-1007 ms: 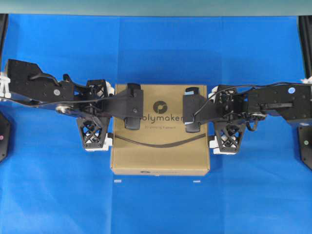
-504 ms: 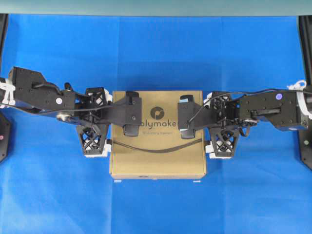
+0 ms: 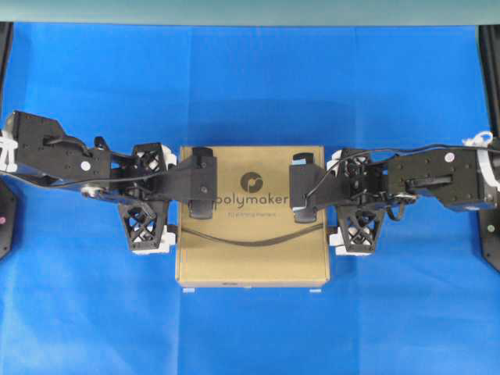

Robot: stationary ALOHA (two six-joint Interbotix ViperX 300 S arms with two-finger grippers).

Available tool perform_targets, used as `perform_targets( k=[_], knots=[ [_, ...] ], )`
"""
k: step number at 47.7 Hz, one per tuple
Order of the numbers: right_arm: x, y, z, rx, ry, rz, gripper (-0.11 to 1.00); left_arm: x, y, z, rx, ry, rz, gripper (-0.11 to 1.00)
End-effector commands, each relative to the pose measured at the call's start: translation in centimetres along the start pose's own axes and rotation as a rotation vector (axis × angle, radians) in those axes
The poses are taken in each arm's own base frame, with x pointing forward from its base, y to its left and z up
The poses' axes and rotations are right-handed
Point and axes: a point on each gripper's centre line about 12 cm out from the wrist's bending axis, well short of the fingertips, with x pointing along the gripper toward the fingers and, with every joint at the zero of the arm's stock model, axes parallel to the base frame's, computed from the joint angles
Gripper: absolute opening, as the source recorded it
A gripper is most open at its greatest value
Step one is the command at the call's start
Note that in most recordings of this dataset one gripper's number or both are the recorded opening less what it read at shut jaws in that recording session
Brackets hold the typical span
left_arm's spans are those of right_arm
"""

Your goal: Lift up the cardboard box by clamping it between your arms.

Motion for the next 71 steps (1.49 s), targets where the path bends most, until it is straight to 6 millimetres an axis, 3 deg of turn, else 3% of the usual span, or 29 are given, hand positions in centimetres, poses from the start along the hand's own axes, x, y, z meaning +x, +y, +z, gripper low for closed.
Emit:
perform_targets(
  k=[1,32,52,71],
  knots=[
    [-1.4,-0.2,1.1,0.042,-0.094,-0.004,0.98,-0.4,-0.1,0.7,-0.018,-0.052,-0.003,0.88],
    [-2.6,0.2,-2.4,0.072,-0.158,0.003,0.98,-2.7,0.1,-1.0,-0.010,-0.092,0.002,0.88],
    [-7.2,0.2,-3.9,0.137,-0.299,0.009,0.98,-7.9,0.1,-2.4,-0.010,-0.225,0.006,0.88],
    [-11.6,-0.1,-5.2,0.148,-0.484,0.003,0.98,-11.3,0.1,-2.9,-0.017,-0.406,0.008,0.88]
  ],
)
